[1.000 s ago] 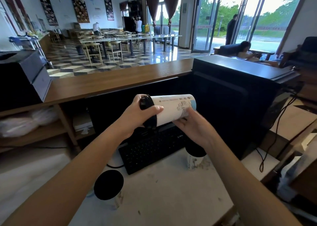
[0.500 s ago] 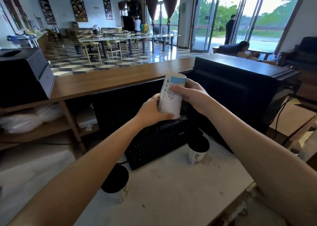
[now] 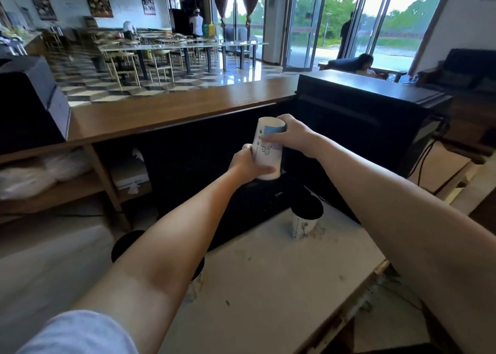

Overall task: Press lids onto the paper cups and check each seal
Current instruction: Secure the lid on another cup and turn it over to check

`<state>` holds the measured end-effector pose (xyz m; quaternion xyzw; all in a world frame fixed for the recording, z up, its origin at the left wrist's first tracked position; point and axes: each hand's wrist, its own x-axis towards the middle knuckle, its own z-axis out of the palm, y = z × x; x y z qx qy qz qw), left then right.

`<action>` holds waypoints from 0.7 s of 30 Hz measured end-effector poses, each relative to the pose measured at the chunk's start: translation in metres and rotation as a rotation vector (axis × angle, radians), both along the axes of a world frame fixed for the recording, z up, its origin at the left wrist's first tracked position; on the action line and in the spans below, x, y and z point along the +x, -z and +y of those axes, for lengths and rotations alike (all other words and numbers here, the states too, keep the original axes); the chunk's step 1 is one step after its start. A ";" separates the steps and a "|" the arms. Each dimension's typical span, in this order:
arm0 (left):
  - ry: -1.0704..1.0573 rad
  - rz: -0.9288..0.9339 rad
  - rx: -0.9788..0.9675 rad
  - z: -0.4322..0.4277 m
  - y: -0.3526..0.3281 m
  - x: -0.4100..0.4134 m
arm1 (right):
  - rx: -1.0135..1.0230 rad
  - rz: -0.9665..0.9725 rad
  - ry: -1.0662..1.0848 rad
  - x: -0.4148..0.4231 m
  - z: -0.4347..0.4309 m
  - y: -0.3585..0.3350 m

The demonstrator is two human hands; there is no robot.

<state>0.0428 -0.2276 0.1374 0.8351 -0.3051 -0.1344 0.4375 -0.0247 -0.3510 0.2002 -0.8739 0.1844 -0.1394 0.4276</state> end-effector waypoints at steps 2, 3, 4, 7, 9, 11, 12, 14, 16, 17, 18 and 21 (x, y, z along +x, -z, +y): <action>0.005 0.006 0.007 -0.001 0.001 -0.001 | -0.119 0.035 0.058 0.001 0.005 0.001; 0.008 0.000 0.015 -0.001 0.001 -0.001 | -0.168 0.055 0.083 0.003 0.006 0.000; 0.014 0.001 0.022 -0.002 0.000 -0.003 | -0.206 0.076 0.110 0.004 0.008 0.000; 0.015 -0.032 0.047 -0.002 -0.001 -0.003 | -0.305 0.147 0.204 0.005 0.013 -0.004; 0.010 -0.026 0.042 -0.001 0.000 -0.006 | -0.336 0.165 0.247 0.003 0.016 -0.007; -0.044 0.043 0.023 0.003 0.006 -0.012 | -0.270 0.143 0.271 -0.001 0.017 -0.010; -0.091 0.137 0.017 0.005 0.010 -0.015 | -0.209 0.112 0.280 -0.003 0.016 -0.010; -0.115 0.628 -0.152 0.014 0.015 -0.023 | -0.102 0.039 0.296 -0.005 0.015 -0.005; -0.032 1.179 -0.434 0.022 0.014 -0.032 | -0.037 -0.018 0.280 -0.009 0.017 0.003; -0.002 1.315 -0.577 0.024 0.012 -0.032 | -0.021 -0.040 0.256 -0.012 0.018 0.008; 0.002 1.381 -0.711 0.025 0.010 -0.030 | -0.015 -0.061 0.225 -0.016 0.020 0.012; -0.051 1.317 -0.890 0.025 -0.008 -0.021 | -0.055 -0.110 0.121 -0.037 0.025 0.022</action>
